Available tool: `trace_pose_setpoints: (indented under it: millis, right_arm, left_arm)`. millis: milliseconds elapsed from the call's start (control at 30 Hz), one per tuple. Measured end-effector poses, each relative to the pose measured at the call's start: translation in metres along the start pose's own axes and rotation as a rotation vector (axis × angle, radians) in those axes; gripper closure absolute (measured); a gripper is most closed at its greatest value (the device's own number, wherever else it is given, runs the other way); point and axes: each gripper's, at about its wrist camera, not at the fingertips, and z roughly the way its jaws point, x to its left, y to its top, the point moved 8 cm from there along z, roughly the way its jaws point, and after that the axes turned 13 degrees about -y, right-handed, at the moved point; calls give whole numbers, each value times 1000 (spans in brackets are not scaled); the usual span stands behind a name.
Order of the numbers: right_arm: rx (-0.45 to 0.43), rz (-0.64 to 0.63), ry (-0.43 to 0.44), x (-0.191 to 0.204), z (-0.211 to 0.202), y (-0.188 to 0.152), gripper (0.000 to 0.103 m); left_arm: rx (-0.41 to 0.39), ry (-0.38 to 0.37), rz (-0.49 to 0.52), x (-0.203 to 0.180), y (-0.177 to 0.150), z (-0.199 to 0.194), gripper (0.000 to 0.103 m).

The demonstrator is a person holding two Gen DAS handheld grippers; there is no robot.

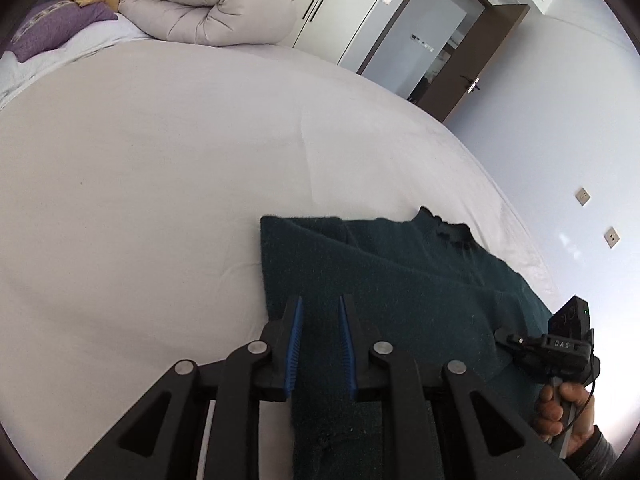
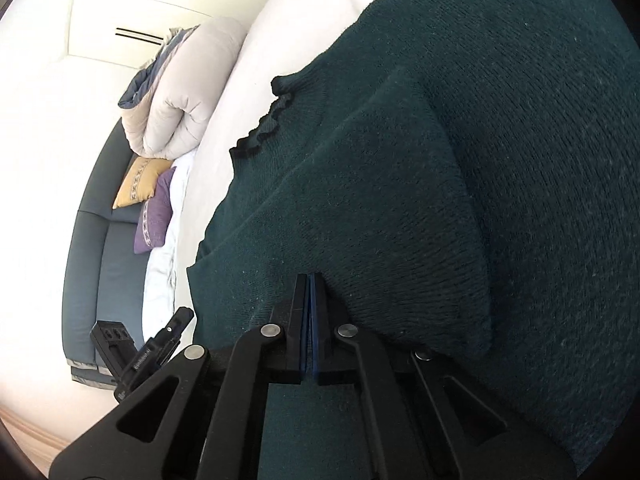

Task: Fold small clothes
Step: 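Fold the held sleeve across the sweater body with the left gripper, then grasp the other sleeve cuff with the right gripper and lift it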

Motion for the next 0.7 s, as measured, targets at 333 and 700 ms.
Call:
trace_pose_setpoints:
  millis: [333, 700]
  right_arm:
    - [-62, -46, 6, 4, -6, 0, 103]
    - [-252, 107, 12, -80, -156, -36, 40]
  left_arm:
    - [114, 236, 204, 2, -8, 46, 84]
    - [67, 170, 124, -45, -56, -21, 37]
